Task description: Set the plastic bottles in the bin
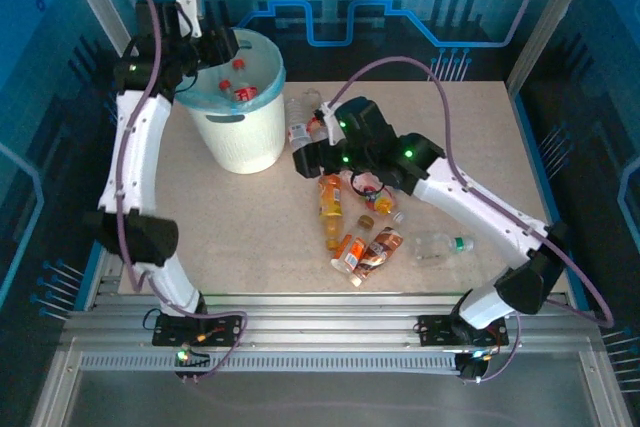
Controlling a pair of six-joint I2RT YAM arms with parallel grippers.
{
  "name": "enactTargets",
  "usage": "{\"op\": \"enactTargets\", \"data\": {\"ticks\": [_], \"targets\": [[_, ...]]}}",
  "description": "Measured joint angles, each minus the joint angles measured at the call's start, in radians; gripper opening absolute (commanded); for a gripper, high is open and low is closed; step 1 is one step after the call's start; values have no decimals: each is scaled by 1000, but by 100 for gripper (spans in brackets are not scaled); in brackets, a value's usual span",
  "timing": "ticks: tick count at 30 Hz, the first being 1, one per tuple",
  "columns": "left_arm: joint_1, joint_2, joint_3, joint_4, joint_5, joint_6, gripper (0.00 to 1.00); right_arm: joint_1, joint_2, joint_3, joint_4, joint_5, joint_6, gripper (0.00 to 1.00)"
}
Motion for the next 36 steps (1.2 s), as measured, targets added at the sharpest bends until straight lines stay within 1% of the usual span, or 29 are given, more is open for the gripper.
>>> {"op": "enactTargets", "data": {"ticks": [6,9,14,17,20,25,30,33,36], "targets": [[-171,-327,-372,107,-18,57,55,0,-117,-173,-2,82,-10,82],[-249,-458,-563,162,-23,80,58,0,-162,-268,-5,101,3,84],[-369,-597,-817,222,-34,103,61,6,-191,-400,-23,108,66,85],[-422,-662,-957,265,-34,98,62,26,-189,-457,-22,108,101,85],[-443,-712,-1091,306,-34,71,63,48,-166,-485,-5,109,122,85],[-468,-734,-1237,337,-49,7,64,56,-36,-488,63,113,122,83],[-477,-747,-1294,357,-87,-47,65,57,125,-472,92,122,110,85],[-477,-752,-1303,370,-118,-66,66,57,193,-428,97,134,106,89],[-477,-752,-1305,371,-155,-84,66,56,253,-367,103,138,102,90]]}}
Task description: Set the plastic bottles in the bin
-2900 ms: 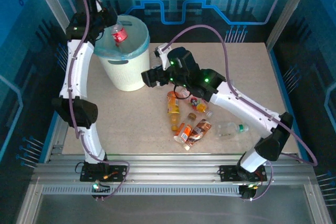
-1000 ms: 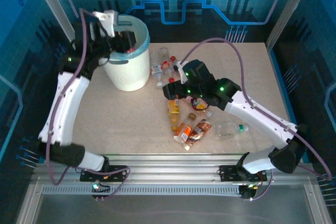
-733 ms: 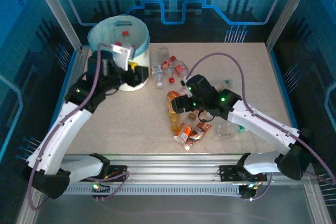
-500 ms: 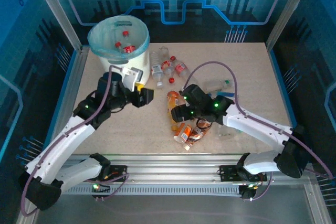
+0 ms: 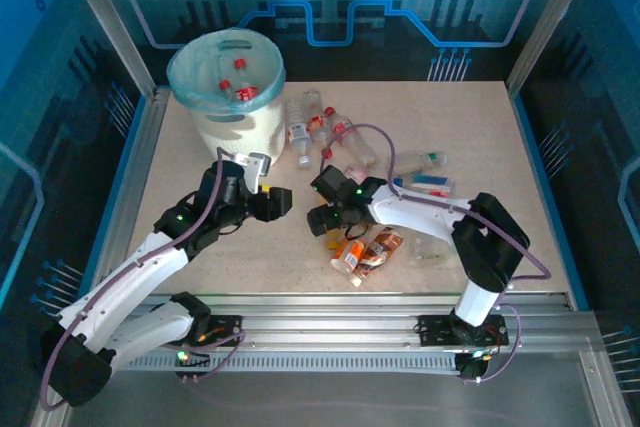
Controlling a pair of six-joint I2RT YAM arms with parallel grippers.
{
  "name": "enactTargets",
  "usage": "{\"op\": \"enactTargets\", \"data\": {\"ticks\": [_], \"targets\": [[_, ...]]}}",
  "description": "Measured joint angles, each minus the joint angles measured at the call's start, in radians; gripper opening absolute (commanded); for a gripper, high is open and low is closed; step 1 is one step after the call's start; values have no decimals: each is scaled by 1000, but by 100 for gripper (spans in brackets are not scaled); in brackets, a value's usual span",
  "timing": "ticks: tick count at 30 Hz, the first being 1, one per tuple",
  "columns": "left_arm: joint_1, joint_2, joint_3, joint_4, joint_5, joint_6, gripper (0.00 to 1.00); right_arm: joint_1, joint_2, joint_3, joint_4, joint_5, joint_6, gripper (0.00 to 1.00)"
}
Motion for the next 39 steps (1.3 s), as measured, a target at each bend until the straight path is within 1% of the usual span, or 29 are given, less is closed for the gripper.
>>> {"op": "enactTargets", "data": {"ticks": [5,11,14,16,18,19,23,26,32,39], "targets": [[0,0,-2,-1,-60,-6,68,-15,95,89,4,3,0,90],[0,-1,-2,-2,-105,-11,69,-44,174,118,3,3,1,89],[0,-1,-2,-2,-119,-11,70,-55,198,118,3,-2,4,83],[0,-1,-2,-2,-127,-11,70,-60,207,118,4,-5,9,77],[0,-1,-2,-2,-134,-13,72,-62,209,119,4,-9,7,71],[0,-1,-2,-2,-137,-14,73,-63,209,119,6,-10,10,70],[0,-1,21,-24,-150,-15,74,-64,206,118,24,-32,7,64],[0,-1,51,-33,-167,-15,75,-64,177,107,44,-47,8,62],[0,-5,103,-39,-185,-22,78,-65,40,75,101,-79,-5,60],[0,-13,137,-35,-182,-54,81,-64,-161,-61,264,-172,-36,57]]}}
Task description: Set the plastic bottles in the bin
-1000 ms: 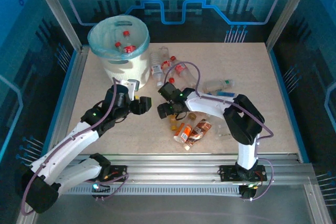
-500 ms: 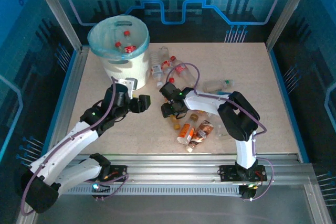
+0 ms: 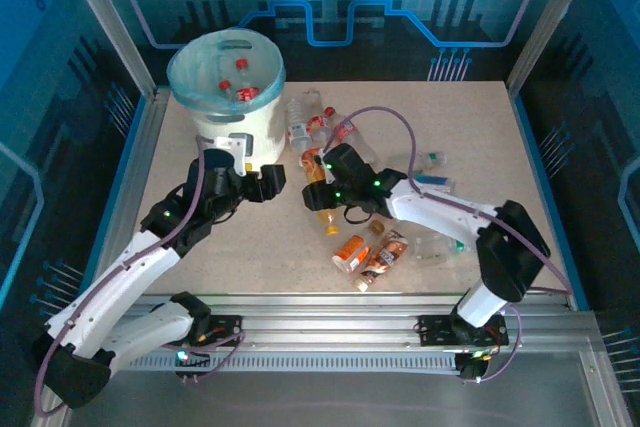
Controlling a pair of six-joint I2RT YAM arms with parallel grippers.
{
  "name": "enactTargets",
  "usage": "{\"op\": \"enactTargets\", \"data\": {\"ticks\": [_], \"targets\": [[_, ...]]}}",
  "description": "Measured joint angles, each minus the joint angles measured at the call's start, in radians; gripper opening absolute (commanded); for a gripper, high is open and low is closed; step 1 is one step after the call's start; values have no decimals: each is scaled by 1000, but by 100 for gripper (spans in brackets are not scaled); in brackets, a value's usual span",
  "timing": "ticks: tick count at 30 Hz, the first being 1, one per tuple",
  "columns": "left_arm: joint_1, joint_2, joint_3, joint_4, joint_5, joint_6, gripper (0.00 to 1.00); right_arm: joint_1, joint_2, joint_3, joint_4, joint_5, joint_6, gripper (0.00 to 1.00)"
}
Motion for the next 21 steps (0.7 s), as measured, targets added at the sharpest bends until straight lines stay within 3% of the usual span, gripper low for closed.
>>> {"op": "enactTargets", "data": {"ticks": [11,21], "targets": [[0,82,51,55,114,-73,89,27,-245,-283,314,-173,-60,58],[0,194,82,149,288,-117,83,47,-280,-301,386,-243,-102,58]]}}
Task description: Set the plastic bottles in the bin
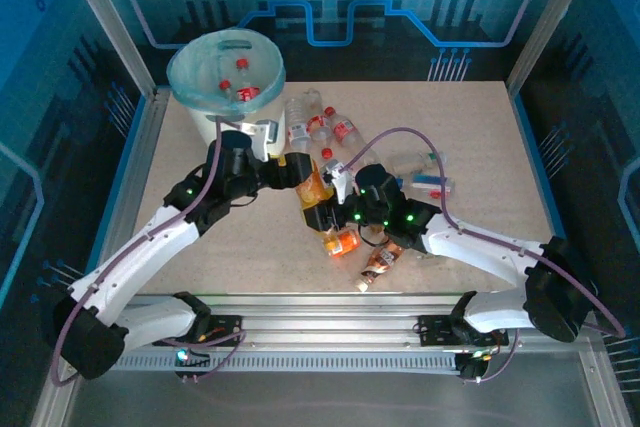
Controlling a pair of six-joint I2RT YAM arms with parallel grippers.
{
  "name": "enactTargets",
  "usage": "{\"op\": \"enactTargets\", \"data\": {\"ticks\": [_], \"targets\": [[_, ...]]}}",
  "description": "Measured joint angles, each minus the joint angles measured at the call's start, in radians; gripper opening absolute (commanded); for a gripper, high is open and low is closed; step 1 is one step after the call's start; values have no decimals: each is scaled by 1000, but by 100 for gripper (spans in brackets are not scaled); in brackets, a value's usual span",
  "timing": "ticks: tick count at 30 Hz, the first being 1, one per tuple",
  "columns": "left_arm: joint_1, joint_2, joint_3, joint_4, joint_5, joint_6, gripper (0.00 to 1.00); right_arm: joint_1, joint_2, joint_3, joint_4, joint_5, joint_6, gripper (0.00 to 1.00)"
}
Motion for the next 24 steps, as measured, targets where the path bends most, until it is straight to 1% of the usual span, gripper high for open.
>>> {"op": "enactTargets", "data": {"ticks": [4,6,9,12,16,18,19,21,24], "targets": [[0,40,32,6,64,-14,79,11,-19,-2,15,-1,-6,59],[0,52,40,8,96,-16,75,12,-34,-8,26,0,-10,60],[0,60,44,12,132,-26,70,13,-48,-16,26,13,-14,61],[0,60,44,14,141,-35,69,14,-48,-16,25,27,-21,63],[0,60,44,21,148,-41,62,18,-56,-18,23,47,-25,65],[0,60,44,26,152,-45,61,20,-63,-20,19,56,-25,73],[0,60,44,28,154,-49,61,20,-66,-20,15,61,-24,80],[0,60,44,29,154,-53,58,20,-72,-20,5,83,-22,90],[0,56,44,27,134,-59,54,21,-82,-19,-19,117,-19,97]]}}
